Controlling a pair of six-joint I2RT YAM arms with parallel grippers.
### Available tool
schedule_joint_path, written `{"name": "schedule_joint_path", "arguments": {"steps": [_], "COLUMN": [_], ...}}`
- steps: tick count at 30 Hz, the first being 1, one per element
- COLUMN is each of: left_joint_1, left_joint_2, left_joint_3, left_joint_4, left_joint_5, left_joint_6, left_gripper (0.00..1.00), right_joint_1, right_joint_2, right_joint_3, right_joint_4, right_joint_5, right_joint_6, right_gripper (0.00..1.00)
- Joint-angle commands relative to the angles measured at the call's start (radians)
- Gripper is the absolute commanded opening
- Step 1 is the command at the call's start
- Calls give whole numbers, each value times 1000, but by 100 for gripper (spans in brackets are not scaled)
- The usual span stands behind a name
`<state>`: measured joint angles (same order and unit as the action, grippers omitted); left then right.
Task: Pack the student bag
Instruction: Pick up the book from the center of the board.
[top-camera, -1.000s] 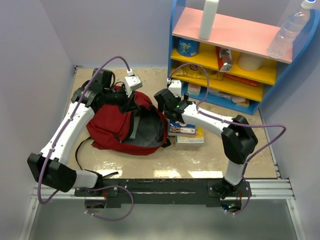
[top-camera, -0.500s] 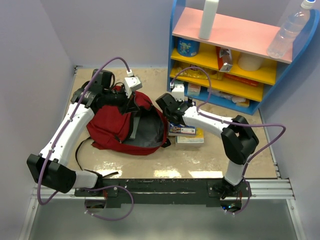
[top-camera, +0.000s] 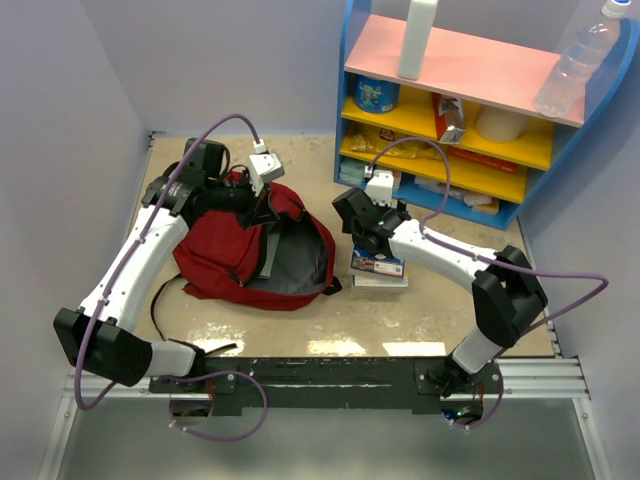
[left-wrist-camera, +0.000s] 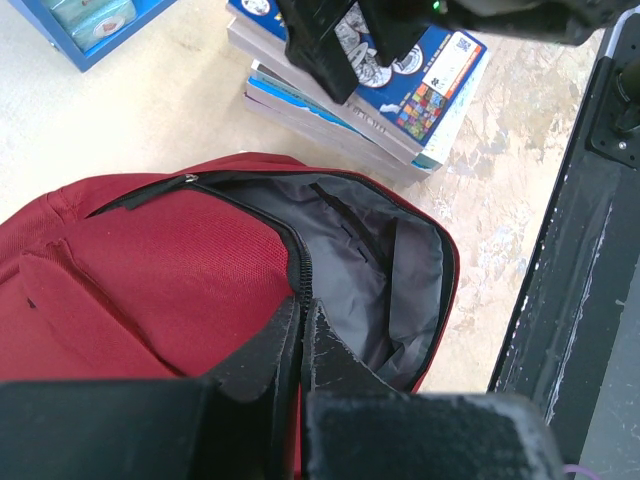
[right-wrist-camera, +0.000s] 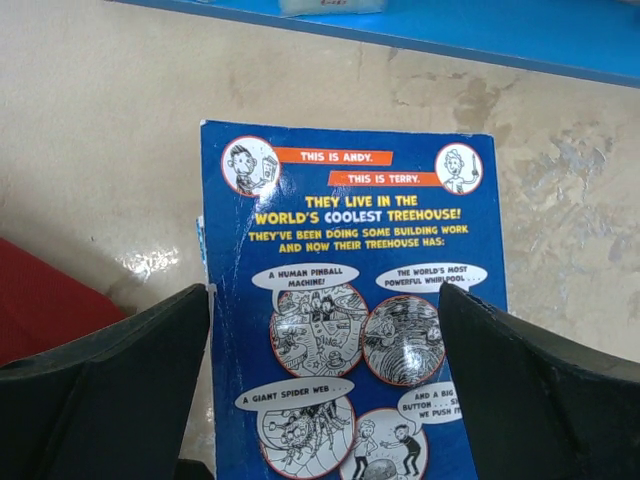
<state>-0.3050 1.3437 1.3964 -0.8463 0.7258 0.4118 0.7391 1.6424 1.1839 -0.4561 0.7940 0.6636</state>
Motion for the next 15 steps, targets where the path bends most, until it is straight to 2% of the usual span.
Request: {"name": "schedule_joint_path", "arguments": {"steps": [1,7,15], "left_joint_1": [0,1,1], "left_joint_2": [-21,-15,-9], "left_joint_3": [10,13,15], "left_joint_4": [29,30,33], "left_joint_5": [38,35,38], "left_joint_6": [9,7,8], "left_gripper": [0,0,0], "right_joint_1": [-15,-63,-66], "right_joint_2": [-72,-107,-102], "right_joint_3": [-43,-101,-125], "right_joint_4": [14,30,37], "right_joint_5": [24,-22,-48], "right_joint_6": [22,28,39], "right_gripper": [96,96,98]}}
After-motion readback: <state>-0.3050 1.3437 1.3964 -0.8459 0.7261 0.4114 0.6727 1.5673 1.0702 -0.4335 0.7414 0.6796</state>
